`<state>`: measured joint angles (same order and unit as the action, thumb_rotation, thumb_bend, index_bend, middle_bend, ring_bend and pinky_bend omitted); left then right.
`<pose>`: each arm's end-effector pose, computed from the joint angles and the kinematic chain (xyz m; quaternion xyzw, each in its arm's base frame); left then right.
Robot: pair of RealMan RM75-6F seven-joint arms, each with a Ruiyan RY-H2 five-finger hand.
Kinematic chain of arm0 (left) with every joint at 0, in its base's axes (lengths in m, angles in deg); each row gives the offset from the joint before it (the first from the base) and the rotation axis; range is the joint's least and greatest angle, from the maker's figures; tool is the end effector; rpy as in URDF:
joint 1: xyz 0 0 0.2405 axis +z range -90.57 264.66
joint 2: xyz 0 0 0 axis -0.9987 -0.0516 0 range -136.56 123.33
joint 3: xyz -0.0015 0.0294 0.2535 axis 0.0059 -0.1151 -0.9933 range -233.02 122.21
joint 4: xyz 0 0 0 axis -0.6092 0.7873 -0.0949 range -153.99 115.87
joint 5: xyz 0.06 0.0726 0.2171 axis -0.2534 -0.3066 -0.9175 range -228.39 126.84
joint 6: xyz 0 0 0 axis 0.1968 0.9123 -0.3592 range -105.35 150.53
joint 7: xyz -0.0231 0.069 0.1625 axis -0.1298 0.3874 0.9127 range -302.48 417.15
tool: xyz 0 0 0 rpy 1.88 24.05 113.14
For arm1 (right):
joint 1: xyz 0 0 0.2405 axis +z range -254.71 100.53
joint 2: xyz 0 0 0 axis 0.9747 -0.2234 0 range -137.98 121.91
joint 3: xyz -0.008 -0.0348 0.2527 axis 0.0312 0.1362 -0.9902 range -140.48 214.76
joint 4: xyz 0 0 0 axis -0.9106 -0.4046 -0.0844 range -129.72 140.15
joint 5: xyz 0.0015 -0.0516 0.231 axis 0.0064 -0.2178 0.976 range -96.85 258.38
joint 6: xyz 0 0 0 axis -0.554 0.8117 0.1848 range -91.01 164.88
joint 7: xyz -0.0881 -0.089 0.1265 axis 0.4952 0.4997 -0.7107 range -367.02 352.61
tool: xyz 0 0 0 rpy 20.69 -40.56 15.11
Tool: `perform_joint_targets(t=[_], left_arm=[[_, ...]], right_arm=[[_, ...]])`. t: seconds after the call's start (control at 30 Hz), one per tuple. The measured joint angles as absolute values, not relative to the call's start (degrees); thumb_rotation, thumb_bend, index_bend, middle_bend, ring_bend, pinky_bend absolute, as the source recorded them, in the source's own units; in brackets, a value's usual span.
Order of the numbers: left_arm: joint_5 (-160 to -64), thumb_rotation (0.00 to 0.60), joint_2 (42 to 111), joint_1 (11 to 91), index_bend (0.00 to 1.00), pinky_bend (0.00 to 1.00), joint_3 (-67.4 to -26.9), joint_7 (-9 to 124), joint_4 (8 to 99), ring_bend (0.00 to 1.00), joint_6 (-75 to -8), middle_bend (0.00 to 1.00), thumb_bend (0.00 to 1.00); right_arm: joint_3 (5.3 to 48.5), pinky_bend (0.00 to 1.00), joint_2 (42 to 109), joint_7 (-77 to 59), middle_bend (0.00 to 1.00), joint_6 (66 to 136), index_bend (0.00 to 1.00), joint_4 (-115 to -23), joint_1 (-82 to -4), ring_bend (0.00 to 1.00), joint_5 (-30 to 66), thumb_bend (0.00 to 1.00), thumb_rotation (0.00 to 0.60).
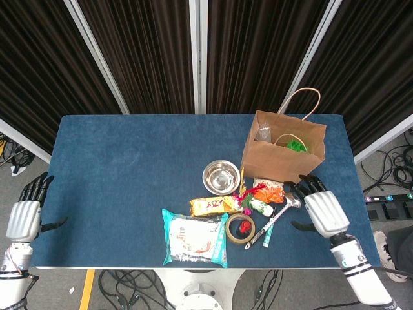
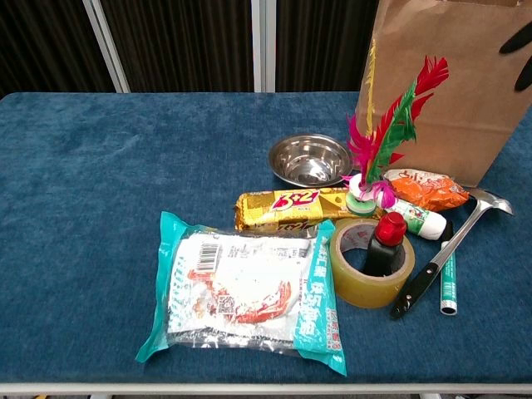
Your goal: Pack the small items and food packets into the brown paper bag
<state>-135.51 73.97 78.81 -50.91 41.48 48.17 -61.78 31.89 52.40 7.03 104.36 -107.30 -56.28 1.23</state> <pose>-0.3666 0.2488 0.0901 -0.5569 -0.4107 -0.4439 0.5694 -0.1960 -0.2754 0.0813 0.6986 -0.3939 0.3831 0.4582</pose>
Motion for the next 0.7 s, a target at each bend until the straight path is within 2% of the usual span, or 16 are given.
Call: perform_joint_targets(t=[0.3,0.7], left_arm=[[-135.8,0.600,73.0,81.0,0.08,0.12,-51.9,37.9,45.9,0.00,-63.8,0.06,0.13],[-136.6,0.600,73.7,82.2,0.08,0.12,-52.7,34.3,42.1,0.00,-64.9,0.06,0.13]], right_arm=[[29.9,0.11,65.2,14.4,0.31,98.6,0.19,-97.5,-50.4,0.10,12.0,0.00,0.600],[28.4,0.11,71.9,19.9,0.32,98.8,0.20,-92.9,-47.3,0.10,18.2,0.00,0.600]])
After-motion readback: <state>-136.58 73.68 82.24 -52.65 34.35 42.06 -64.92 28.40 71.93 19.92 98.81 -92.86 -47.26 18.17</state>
